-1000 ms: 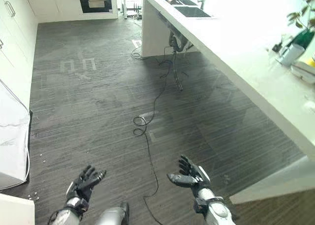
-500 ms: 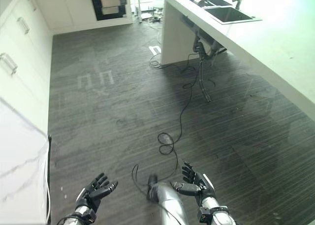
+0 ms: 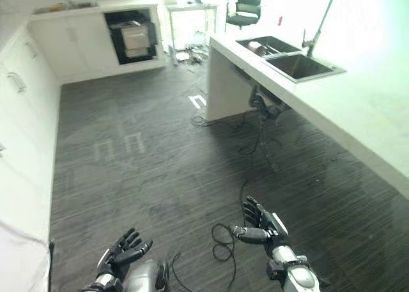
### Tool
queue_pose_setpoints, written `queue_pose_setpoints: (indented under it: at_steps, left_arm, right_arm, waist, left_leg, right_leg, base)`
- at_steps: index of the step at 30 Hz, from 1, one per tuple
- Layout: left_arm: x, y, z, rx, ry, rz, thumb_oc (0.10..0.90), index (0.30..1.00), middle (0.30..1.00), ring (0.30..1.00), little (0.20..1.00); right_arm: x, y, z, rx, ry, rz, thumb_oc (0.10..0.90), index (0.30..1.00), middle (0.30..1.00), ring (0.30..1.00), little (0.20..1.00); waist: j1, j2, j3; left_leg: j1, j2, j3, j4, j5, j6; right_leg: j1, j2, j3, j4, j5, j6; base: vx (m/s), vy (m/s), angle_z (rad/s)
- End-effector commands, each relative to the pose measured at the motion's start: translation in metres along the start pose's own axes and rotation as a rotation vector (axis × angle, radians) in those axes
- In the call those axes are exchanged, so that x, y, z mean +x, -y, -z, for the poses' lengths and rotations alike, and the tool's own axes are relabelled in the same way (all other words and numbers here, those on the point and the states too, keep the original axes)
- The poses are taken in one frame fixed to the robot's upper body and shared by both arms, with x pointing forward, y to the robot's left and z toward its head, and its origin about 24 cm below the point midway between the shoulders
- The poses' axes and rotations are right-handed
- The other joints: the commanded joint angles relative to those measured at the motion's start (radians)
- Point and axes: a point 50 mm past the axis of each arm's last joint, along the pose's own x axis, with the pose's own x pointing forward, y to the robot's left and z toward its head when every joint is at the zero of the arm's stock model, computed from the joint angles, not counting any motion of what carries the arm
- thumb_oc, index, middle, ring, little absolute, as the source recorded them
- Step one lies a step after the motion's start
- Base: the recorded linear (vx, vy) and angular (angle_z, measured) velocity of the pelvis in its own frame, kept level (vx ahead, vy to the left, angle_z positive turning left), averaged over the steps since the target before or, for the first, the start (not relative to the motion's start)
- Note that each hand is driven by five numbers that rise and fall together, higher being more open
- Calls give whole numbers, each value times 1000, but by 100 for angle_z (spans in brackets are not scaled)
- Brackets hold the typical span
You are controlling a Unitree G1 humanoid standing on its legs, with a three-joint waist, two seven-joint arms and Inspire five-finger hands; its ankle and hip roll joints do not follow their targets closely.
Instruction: Place the dishes in the dishwasher.
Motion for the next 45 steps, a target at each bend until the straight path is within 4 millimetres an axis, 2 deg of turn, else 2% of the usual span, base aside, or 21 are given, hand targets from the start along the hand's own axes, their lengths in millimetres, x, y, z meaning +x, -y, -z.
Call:
queue_pose_setpoints:
  at_steps: [1,4,8,11,13,14,16,18,20,22,27,28,29,31,35,38,39,40,42,43,45]
  left_arm:
    - [3,15,-52,43,250,106,800,900,900,900,900]
    - [3,13,-56,53,265,107,800,900,900,900,900]
    - [4,11,-72,120,287,123,800,900,900,900,900]
    - [4,15,-82,231,301,181,800,900,900,900,900]
    - [5,17,-87,276,312,204,800,900,900,900,900]
    - [5,19,-90,282,321,211,800,900,900,900,900]
    - [5,23,-94,290,336,214,800,900,900,900,900]
    - [5,24,-102,307,352,198,800,900,900,900,900]
    - [3,27,-116,312,394,213,800,900,900,900,900]
    - [-4,35,-136,332,487,252,800,900,900,900,900]
    - [-20,48,-155,309,647,290,800,900,900,900,900]
    - [-20,56,-159,285,670,307,800,900,900,900,900]
    - [-22,65,-160,244,702,330,800,900,900,900,900]
    - [-24,70,-161,205,734,336,800,900,900,900,900]
    - [-30,79,-165,225,819,390,800,900,900,900,900]
    - [-32,79,-168,254,843,402,800,900,900,900,900]
    - [-35,74,-169,254,847,395,800,900,900,900,900]
    - [-37,72,-169,249,862,388,800,900,900,900,900]
    - [-46,66,-175,194,932,314,800,900,900,900,900]
    - [-51,67,-180,178,986,312,800,900,900,900,900]
    - [-55,75,-190,181,1058,348,800,900,900,900,900]
  right_arm:
    - [1,-9,-50,-71,261,-67,800,900,900,900,900]
    - [1,-9,-58,-72,295,-92,800,900,900,900,900]
    - [-1,-15,-60,-19,303,-105,800,900,900,900,900]
    - [1,-23,-62,14,326,-83,800,900,900,900,900]
    - [3,-27,-62,49,330,-75,800,900,900,900,900]
    - [3,-31,-62,46,331,-87,800,900,900,900,900]
    - [4,-38,-61,32,333,-109,800,900,900,900,900]
    - [6,-43,-62,17,334,-132,800,900,900,900,900]
    - [5,-40,-64,33,342,-143,800,900,900,900,900]
    - [3,-33,-64,86,360,-131,800,900,900,900,900]
    - [3,-28,-72,85,399,-111,800,900,900,900,900]
    - [7,-29,-78,75,419,-114,800,900,900,900,900]
    - [8,-27,-87,32,455,-102,800,900,900,900,900]
    - [7,-23,-94,7,470,-91,800,900,900,900,900]
    - [4,-16,-100,-58,497,-65,800,900,900,900,900]
    - [1,-12,-105,-68,511,-53,800,900,900,900,900]
    - [0,-11,-110,-80,526,-56,800,900,900,900,900]
    - [0,-11,-112,-94,534,-61,800,900,900,900,900]
    - [-4,-15,-120,-115,563,-99,800,900,900,900,900]
    - [-4,-18,-126,-121,588,-108,800,900,900,900,900]
    - [-3,-20,-136,-133,633,-109,800,900,900,900,900]
  waist:
    - [46,-47,-22]
    - [57,-43,-27]
    - [66,-45,-58]
    - [68,-61,-78]
    - [65,-54,-90]
    - [54,-23,-85]
    - [36,6,-67]
    - [21,-8,-36]
    - [1,-39,-15]
    - [-23,-96,12]
    - [-23,-104,-14]
    - [-24,-99,-40]
    - [-22,-91,-67]
    - [-19,-109,-71]
    - [-6,-152,-37]
    - [8,-148,-20]
    - [22,-122,-19]
    - [32,-92,-16]
    - [66,-63,-19]
    - [87,-57,-24]
    - [94,-65,-34]
  left_leg:
    - [37,39,-36,196,64,-52]
    - [25,69,2,196,50,-56]
    - [81,20,-3,196,9,-13]
    - [112,-34,-16,196,-17,31]
    - [141,-74,-33,196,-39,68]
    - [176,-85,-52,196,-61,88]
    - [223,-93,-65,196,-83,103]
    - [282,-111,-67,196,-92,94]
    - [329,-123,-61,196,-125,82]
    - [402,-162,-50,196,-193,70]
    - [490,-131,-14,196,-237,47]
    - [519,-123,-10,196,-215,38]
    - [556,-115,-11,196,-81,3]
    - [576,-114,-1,256,61,-26]
    - [317,-82,17,677,105,-25]
    - [278,-91,26,546,71,2]
    - [307,-79,16,196,68,10]
    - [245,-67,-47,196,10,6]
    - [145,-116,-225,196,23,-8]
    - [110,-129,-258,196,64,-17]
    - [105,-127,-237,196,24,-7]
  right_leg:
    - [-91,-86,52,30,49,169]
    - [-29,-124,36,30,5,184]
    - [55,-193,34,30,-7,229]
    - [87,-245,-3,30,110,271]
    - [138,-276,-28,77,302,300]
    - [64,-281,-20,297,373,300]
    - [-95,-262,-11,479,395,278]
    - [-179,-241,-105,298,313,245]
    - [-194,-246,-170,49,345,257]
    - [-340,-328,-179,30,332,291]
    - [-321,-330,-167,30,292,273]
    - [-313,-316,-163,30,270,254]
    - [-291,-285,-142,30,238,225]
    - [-257,-272,-118,30,210,191]
    - [-186,-256,-89,30,178,134]
    - [-162,-229,-53,30,165,147]
    - [-145,-184,5,30,133,171]
    - [-134,-144,41,30,120,180]
    - [-107,-87,128,30,96,177]
    - [-82,-70,159,30,72,171]
    - [-72,-97,159,30,56,182]
  base:
    - [404,150,-53]
    - [476,197,-54]
    - [482,196,-24]
    - [450,150,12]
    - [462,243,47]
    - [385,314,42]
    - [318,240,19]
    - [479,-87,22]
    - [452,-264,70]
    - [492,-356,-24]
    - [409,-281,-19]
    - [491,-253,-29]
    - [500,-263,-11]
    - [378,-251,-30]
    - [232,-207,-28]
    - [331,31,-42]
    - [436,262,-82]
    - [576,344,-69]
    - [380,255,-147]
    - [264,227,-205]
    - [201,246,-206]
